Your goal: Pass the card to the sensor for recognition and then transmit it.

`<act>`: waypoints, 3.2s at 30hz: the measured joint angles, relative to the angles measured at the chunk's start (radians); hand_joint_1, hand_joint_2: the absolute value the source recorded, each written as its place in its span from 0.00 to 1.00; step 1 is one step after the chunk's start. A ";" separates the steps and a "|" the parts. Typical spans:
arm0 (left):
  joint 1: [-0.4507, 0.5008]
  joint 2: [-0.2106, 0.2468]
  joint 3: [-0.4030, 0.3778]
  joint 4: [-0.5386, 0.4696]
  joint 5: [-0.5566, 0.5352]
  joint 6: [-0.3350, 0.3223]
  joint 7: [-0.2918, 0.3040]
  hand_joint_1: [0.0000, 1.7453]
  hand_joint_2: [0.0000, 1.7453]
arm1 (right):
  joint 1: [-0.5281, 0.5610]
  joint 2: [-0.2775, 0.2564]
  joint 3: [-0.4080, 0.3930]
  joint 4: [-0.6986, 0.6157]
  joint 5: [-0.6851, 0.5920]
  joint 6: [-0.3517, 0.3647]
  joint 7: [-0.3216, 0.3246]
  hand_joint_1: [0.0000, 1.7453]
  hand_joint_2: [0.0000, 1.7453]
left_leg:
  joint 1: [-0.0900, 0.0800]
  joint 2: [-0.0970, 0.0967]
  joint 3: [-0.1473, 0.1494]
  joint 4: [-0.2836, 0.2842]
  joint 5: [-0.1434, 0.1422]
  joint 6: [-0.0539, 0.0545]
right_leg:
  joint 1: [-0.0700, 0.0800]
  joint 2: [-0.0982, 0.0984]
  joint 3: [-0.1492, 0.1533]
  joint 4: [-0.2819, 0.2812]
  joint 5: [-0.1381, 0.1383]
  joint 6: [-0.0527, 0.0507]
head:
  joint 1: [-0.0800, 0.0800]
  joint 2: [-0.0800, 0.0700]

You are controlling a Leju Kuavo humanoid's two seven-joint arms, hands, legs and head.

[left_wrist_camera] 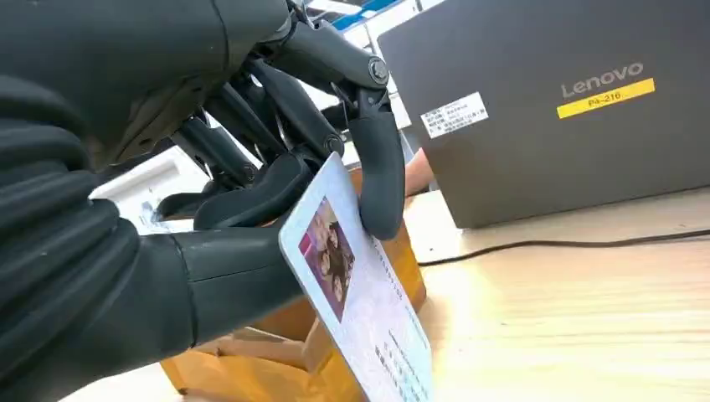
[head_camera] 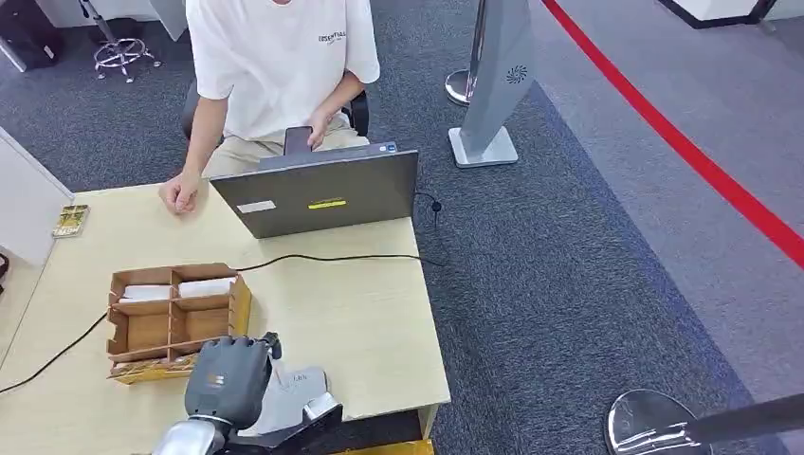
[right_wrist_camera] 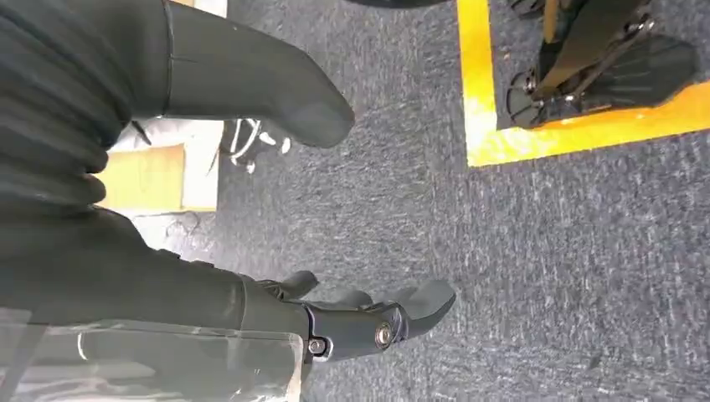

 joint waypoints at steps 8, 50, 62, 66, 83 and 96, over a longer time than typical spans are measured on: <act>0.009 -0.012 0.026 0.007 0.000 -0.048 0.021 1.00 1.00 | 0.000 0.000 -0.002 -0.003 0.020 0.002 0.000 0.00 1.00 | 0.000 0.000 0.000 0.000 0.000 0.000 | 0.000 0.000 0.000 0.000 0.000 0.000 | 0.000 0.000; 0.025 -0.040 0.086 0.082 -0.001 -0.074 0.032 1.00 1.00 | 0.001 0.000 -0.013 -0.026 0.039 0.035 0.000 0.00 1.00 | 0.000 0.000 0.000 0.000 0.000 0.000 | -0.001 0.000 0.000 0.000 0.000 0.000 | 0.000 0.000; 0.033 -0.039 0.086 0.097 -0.001 -0.085 0.033 1.00 1.00 | 0.001 0.001 -0.013 -0.026 0.054 0.036 -0.005 0.00 1.00 | 0.000 0.000 0.000 0.000 0.000 0.000 | -0.001 0.000 0.000 0.000 0.000 0.000 | 0.000 0.000; 0.033 -0.039 0.086 0.097 -0.001 -0.088 0.039 1.00 1.00 | 0.001 0.001 -0.014 -0.026 0.055 0.036 -0.011 0.00 1.00 | 0.000 0.000 0.000 0.000 0.000 0.000 | -0.001 0.000 0.000 0.000 0.000 0.000 | 0.000 0.000; -0.100 0.017 0.059 -0.052 -0.002 -0.065 0.132 1.00 1.00 | 0.010 0.002 0.000 -0.033 0.029 0.033 -0.005 0.00 1.00 | 0.000 0.000 0.001 0.000 0.001 0.000 | -0.001 0.000 0.001 0.000 0.000 0.000 | 0.000 0.000; -0.229 0.099 0.008 -0.130 -0.002 -0.043 0.211 1.00 1.00 | 0.024 0.003 0.031 -0.042 0.018 0.036 -0.001 0.00 1.00 | -0.001 0.000 0.001 0.000 0.000 0.001 | -0.001 0.000 0.000 0.000 0.000 0.000 | 0.000 0.000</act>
